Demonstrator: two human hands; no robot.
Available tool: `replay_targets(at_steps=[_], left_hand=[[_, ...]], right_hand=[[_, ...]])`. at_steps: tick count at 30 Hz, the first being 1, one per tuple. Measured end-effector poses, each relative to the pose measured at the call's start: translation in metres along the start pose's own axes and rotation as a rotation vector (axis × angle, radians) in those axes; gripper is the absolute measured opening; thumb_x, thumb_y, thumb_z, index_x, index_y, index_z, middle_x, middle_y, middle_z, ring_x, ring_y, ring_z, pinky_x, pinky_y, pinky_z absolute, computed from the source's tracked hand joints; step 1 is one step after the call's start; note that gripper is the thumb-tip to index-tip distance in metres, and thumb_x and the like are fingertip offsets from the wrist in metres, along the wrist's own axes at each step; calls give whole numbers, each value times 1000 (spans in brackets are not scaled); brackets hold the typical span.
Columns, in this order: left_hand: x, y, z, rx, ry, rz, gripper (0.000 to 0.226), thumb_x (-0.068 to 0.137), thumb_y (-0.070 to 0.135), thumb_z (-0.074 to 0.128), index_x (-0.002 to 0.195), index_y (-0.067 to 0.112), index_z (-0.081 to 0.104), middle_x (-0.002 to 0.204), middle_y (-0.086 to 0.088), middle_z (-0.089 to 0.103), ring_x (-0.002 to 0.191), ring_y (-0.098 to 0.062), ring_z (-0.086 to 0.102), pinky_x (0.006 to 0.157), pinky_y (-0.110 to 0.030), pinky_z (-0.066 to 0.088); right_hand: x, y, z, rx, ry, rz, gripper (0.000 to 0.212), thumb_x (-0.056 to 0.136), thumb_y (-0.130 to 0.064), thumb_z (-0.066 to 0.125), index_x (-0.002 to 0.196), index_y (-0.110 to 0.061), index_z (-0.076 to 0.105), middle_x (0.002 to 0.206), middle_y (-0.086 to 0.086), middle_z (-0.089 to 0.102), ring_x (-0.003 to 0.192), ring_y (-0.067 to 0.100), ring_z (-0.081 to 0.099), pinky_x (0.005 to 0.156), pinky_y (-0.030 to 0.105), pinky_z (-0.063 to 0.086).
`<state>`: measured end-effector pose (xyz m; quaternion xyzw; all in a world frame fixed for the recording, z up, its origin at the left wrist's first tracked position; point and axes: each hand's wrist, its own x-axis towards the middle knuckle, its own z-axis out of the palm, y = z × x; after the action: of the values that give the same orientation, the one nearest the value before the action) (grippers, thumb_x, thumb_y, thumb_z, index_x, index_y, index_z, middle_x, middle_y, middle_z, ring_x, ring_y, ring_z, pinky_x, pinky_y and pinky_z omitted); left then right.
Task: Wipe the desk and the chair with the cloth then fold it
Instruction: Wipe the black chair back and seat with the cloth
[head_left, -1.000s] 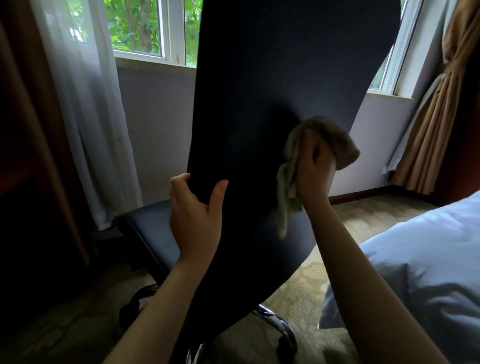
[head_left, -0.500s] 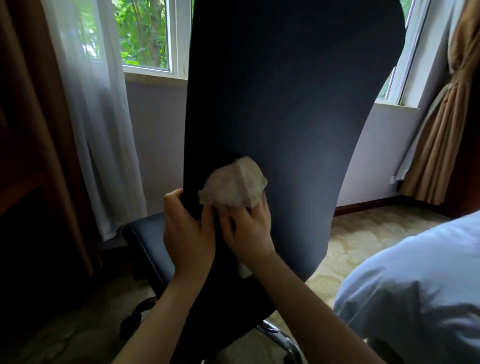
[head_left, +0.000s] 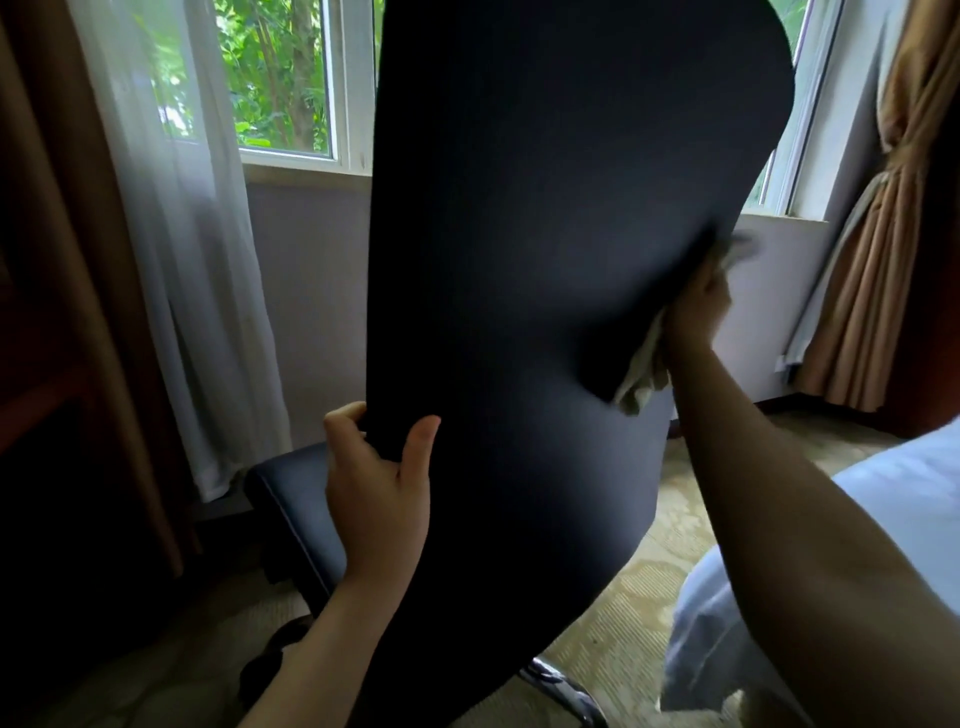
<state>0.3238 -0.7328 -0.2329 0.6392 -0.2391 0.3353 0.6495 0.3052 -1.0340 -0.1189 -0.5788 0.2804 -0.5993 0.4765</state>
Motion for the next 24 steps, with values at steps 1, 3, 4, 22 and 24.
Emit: replay_targets(at_steps=[1,3,4,22,24], left_hand=[[-1,1,1,9,4,-2,61,76,59,54,102,4,45,77,8,52,64,-10,56,53,-12,44],[-1,1,4,30,15,2,62,76,61,50,103,5,45,82,3,56,68,-17,60,54,-24,49],[-1,4,5,35,20,2,62,76,62,49,104,6,45,85,1,58,71,-19,62,55,-28,50],[25,-21,-19,-34,60,-2,79,62,90,43,99,19,39,77,9,55,64,-11,59,52,-17,47],[31,-28,-26,-40,67,-7,73,61,91,42,92,24,39,78,8,54,65,0,58,54,-13,44]], right_hand=[[-5,13,-3,-25,-18,66,61,97,-55,25,132,-12,51,129,16,56,119,32,53,100,40,42],[-29,19,-2,-18,-16,43,53,100,-46,28,129,-8,51,127,18,56,117,32,53,93,34,41],[-42,15,0,10,-15,-11,47,102,-40,30,125,-7,53,123,17,58,113,31,55,86,29,40],[-48,-94,26,-22,-30,-832,47,97,-28,35,138,-6,45,145,18,40,132,35,40,103,35,37],[-20,-76,12,-44,5,-642,44,101,-28,33,141,-11,41,145,11,42,130,27,43,98,23,33]])
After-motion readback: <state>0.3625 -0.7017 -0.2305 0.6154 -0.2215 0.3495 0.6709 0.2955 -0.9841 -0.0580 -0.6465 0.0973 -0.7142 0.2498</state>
